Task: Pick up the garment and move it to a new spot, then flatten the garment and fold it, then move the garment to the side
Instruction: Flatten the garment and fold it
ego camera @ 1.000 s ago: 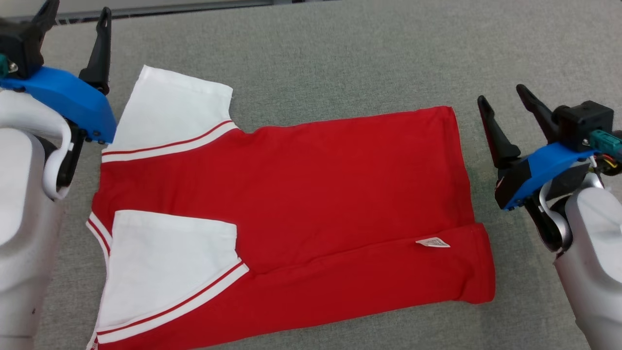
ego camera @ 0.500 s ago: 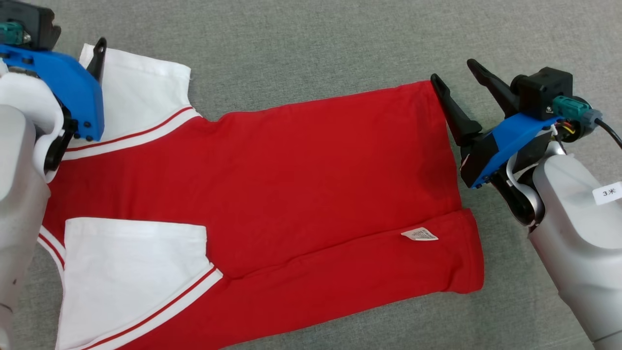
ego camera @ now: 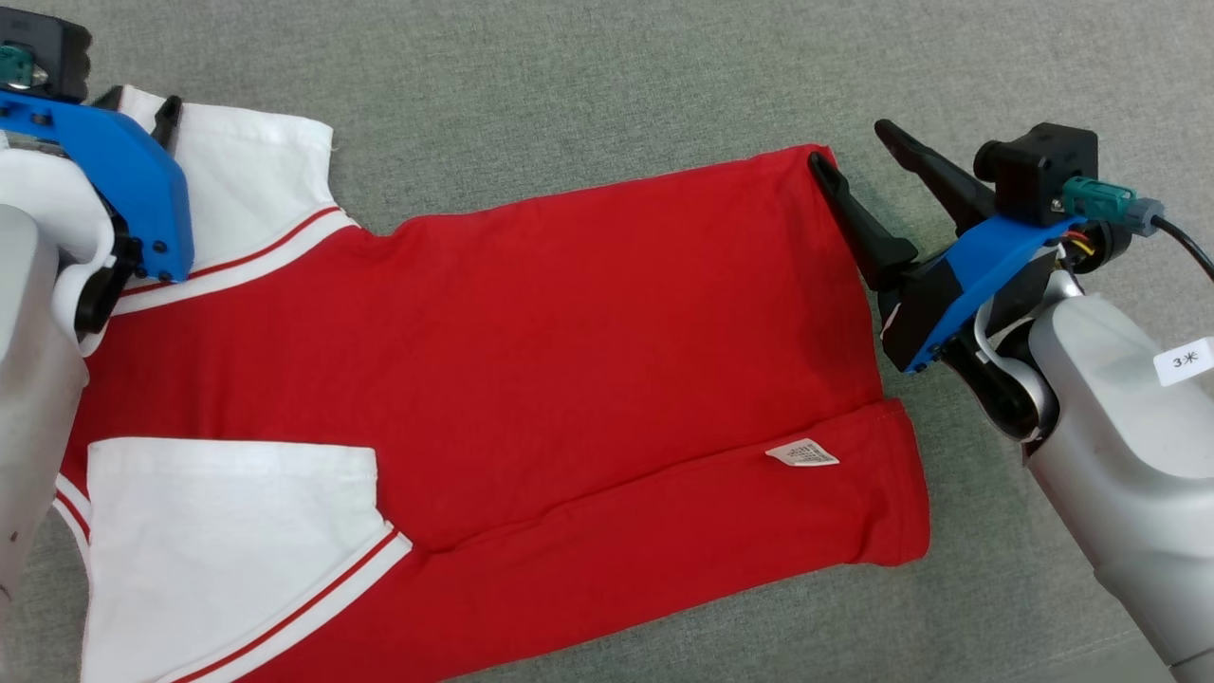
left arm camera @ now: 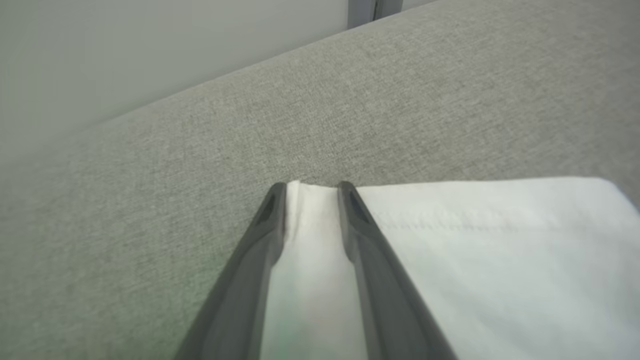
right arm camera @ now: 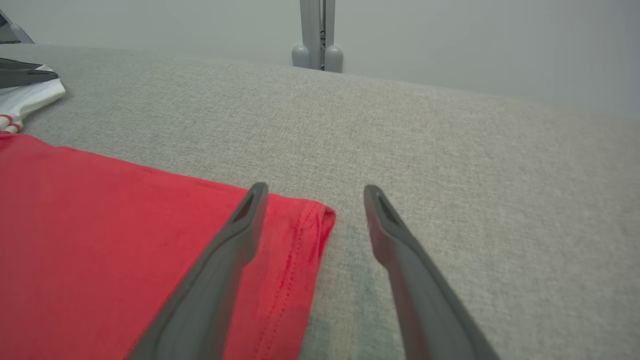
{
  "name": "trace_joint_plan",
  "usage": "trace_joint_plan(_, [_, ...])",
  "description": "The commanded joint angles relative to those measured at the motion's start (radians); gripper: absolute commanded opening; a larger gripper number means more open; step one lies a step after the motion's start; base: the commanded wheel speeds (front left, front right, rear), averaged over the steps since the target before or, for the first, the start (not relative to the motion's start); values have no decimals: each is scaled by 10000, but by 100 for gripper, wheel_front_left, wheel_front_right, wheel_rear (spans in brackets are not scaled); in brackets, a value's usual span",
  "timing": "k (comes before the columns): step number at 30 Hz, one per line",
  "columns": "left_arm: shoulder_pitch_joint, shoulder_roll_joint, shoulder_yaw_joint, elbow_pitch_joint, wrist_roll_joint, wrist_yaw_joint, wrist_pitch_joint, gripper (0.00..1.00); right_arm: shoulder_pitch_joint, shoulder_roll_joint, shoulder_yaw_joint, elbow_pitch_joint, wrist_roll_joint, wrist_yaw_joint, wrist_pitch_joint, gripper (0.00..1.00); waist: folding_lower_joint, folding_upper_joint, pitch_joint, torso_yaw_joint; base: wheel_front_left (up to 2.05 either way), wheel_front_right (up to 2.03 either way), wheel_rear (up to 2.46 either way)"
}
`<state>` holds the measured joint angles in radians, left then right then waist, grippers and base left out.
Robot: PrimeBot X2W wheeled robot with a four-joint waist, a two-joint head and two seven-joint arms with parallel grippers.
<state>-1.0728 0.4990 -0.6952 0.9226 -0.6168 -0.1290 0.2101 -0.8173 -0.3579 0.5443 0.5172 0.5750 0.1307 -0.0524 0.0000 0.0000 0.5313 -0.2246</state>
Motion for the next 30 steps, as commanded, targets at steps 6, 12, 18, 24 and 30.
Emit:
trace_joint_plan(6, [-271,38,-717,-141,-420,-11,-299,0,-213,-333,263,-133,558,1,463,100,0,0,-193,193,0,0,0])
trace_joint_plan(12, [-587,101,-1265,-422,-600,-11,-755,0,-374,-402,387,223,885,1,1082,100,0,0,-217,521,0,0,0])
trace_joint_plan(18, [-854,-47,-1822,-626,-775,-12,-731,0,-703,-323,576,1137,1160,1,1654,100,0,0,-176,854,0,0,0])
trace_joint_plan(24, [-1075,-97,-2170,-736,-1012,-12,-852,0,-1020,-150,792,2025,1344,1,1873,53,0,0,-169,1033,0,0,0])
trace_joint_plan(30, [-1164,-114,-2388,-700,-1149,-12,-1278,0,-1409,-96,733,2599,1527,0,1445,0,0,0,-315,1170,0,0,0])
